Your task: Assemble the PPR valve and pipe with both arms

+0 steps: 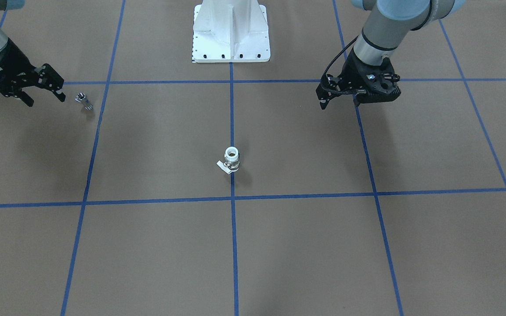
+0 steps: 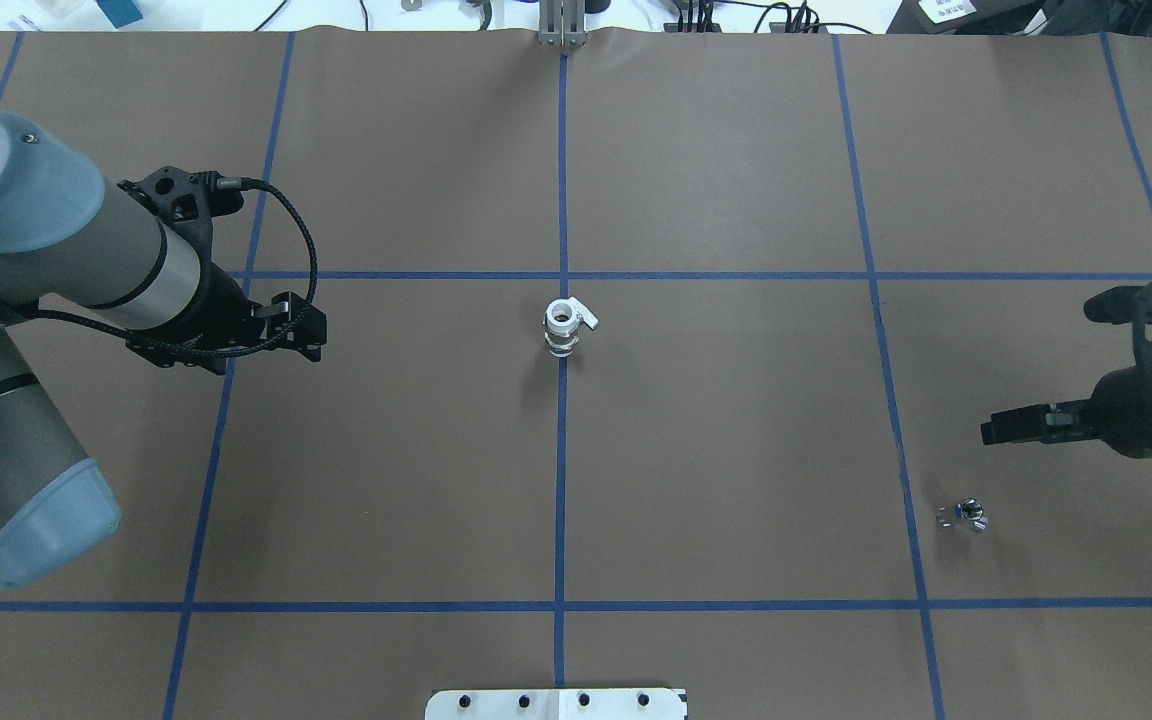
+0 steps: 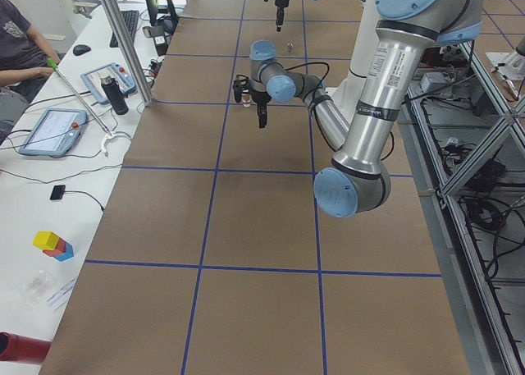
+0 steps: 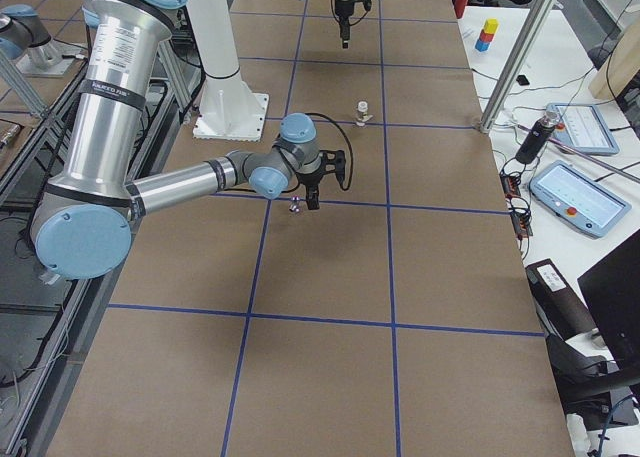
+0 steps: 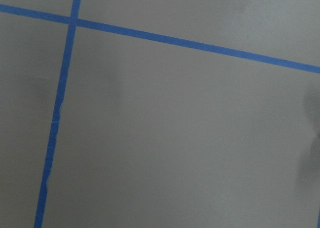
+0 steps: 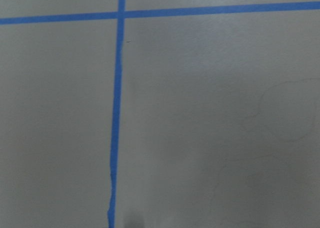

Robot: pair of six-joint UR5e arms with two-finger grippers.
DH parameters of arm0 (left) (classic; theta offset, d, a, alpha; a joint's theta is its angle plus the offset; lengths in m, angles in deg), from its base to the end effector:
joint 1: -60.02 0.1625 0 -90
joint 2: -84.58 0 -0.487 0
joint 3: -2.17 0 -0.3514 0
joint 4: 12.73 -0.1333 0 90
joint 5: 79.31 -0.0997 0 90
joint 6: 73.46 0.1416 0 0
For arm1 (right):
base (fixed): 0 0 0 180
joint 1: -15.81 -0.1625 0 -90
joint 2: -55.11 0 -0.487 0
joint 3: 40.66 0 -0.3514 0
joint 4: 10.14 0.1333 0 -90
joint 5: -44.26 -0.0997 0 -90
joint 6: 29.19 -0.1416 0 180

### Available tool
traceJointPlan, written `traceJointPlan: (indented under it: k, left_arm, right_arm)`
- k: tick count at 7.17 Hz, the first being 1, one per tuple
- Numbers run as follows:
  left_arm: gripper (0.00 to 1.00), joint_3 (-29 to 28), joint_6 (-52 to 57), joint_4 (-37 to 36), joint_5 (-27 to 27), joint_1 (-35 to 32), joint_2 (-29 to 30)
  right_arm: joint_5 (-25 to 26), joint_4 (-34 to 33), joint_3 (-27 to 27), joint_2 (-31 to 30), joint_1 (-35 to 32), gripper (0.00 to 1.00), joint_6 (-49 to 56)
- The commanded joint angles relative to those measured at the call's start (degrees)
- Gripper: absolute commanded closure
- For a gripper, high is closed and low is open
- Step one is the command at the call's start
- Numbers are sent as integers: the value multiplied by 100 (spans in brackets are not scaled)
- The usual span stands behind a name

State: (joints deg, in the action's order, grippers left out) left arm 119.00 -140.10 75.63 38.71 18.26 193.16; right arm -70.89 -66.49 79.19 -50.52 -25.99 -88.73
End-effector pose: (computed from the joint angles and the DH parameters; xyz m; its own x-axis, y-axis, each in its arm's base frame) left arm 0.3735 -0.4230 0.3952 0.6315 -0.0946 -0.7696 0.1036 0.9939 -0.0371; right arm -0.2281 -0.3020 0.5572 0.6178 -0.0632 0.7838 -0.0640 0.9894 0.1302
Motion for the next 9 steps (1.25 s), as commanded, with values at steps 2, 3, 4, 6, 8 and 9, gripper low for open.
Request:
traceJointPlan:
  k: [2, 3, 4, 6, 8, 9]
  left_arm:
    - [0, -11, 248, -12, 10, -26, -117]
    - [1, -20, 248, -3, 10, -26, -117]
    - [0, -20, 239, -3, 2, -26, -126]
    - [0, -20, 230, -12, 10, -26, -126]
    - [0, -11, 222, -3, 10, -26, -126]
    - [0, -2, 204, -3, 10, -26, -126]
  right_arm:
    - [687, -8, 143, -72, 954, 17, -208]
    - [696, -16, 126, -98, 1050, 19, -199]
    - [705, -34, 99, -98, 1138, 20, -199]
    - [775, -51, 38, -107, 1262, 21, -199]
    - [766, -51, -33, -98, 1306, 22, -199]
    - [766, -51, -68, -81, 1315, 22, -190]
